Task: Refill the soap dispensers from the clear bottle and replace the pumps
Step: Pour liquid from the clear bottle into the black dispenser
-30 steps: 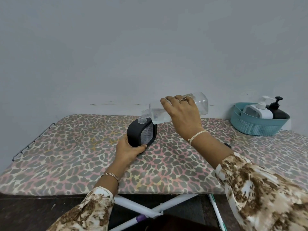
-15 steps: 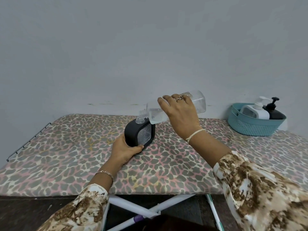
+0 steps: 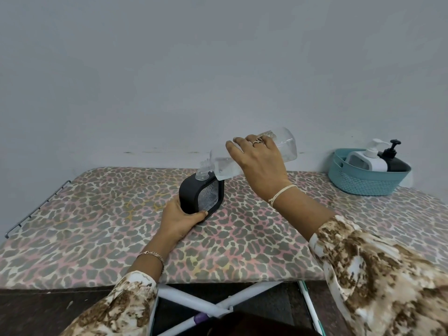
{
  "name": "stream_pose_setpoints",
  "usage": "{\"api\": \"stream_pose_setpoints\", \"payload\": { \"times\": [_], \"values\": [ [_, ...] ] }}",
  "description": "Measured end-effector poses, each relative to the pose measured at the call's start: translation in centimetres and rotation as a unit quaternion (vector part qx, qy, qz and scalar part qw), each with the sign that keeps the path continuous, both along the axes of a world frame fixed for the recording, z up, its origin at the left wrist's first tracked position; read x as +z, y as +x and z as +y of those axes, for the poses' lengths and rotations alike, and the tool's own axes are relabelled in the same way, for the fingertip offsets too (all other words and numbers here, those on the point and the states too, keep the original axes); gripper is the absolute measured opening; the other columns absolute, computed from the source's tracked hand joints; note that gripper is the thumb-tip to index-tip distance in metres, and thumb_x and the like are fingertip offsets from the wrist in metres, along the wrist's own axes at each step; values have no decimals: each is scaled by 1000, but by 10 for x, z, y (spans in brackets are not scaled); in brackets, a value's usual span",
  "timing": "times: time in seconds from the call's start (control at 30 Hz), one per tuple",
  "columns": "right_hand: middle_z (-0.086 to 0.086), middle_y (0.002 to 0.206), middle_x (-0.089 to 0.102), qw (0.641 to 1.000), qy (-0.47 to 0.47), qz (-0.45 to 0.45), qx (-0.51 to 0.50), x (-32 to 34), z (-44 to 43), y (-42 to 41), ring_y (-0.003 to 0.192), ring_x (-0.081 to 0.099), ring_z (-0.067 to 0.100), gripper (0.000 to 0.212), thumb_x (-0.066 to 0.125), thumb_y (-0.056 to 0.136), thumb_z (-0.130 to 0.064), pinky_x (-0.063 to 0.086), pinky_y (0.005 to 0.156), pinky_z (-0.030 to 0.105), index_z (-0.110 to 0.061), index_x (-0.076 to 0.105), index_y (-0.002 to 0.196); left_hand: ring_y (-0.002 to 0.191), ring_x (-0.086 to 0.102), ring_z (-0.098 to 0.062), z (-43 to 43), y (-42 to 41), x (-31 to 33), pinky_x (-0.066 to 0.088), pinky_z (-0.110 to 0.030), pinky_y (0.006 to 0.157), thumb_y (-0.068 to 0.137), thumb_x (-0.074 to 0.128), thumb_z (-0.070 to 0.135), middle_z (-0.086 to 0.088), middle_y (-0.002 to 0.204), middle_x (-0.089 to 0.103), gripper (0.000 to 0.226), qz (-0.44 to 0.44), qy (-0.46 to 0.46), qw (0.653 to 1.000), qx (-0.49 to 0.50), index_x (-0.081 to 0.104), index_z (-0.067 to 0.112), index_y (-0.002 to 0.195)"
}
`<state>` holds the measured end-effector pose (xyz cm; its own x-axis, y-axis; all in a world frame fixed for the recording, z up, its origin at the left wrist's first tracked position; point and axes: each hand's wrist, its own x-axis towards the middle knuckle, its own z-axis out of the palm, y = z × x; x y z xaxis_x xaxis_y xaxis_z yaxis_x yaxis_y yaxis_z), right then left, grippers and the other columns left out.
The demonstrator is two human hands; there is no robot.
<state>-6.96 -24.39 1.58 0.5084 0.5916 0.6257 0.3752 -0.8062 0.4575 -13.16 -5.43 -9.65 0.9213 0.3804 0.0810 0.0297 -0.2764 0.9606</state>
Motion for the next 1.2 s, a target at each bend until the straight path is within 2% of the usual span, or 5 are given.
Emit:
{"api": "stream_pose_setpoints", "payload": {
  "times": [0.13,0.37,0.6,0.83,1.2],
  "values": [
    [4,109,68,1000,-6,-9,3,2,1,0,97,65,28,57,71,61,2,47,85,40,-15,61,115,93,66,-15,1,1,1,53,-32,87,65,85,3,2,97,69,43,-1,-6,1000,-11,60,26,92],
    [4,106,69,1000,-8,-15,7,3,0,-1,96,65,28,55,72,61,2,48,85,40,-15,62,113,95,66,-15,3,0,0,52,-29,85,66,84,0,4,98,68,46,-10,-29,999,-28,58,25,94],
    [4,108,68,1000,-20,-14,-2,4,0,-3,96,65,28,57,73,61,0,47,86,39,-16,61,115,100,67,-16,6,1,-6,53,-41,95,63,86,1,0,108,70,55,-20,-57,998,-28,60,20,107],
    [4,107,68,999,-28,-22,-6,4,2,-1,94,65,28,53,69,65,1,47,86,39,-15,60,115,106,59,-11,5,-2,-5,49,-28,93,61,87,-3,8,111,60,71,-48,-82,995,-26,49,19,118],
    [4,105,68,998,-54,-32,-7,8,4,-3,93,64,27,50,63,66,-1,46,85,38,-16,60,114,111,60,-15,9,1,-9,51,-32,96,64,83,-9,-1,119,61,69,-50,-122,991,-36,49,14,121]
  ]
}}
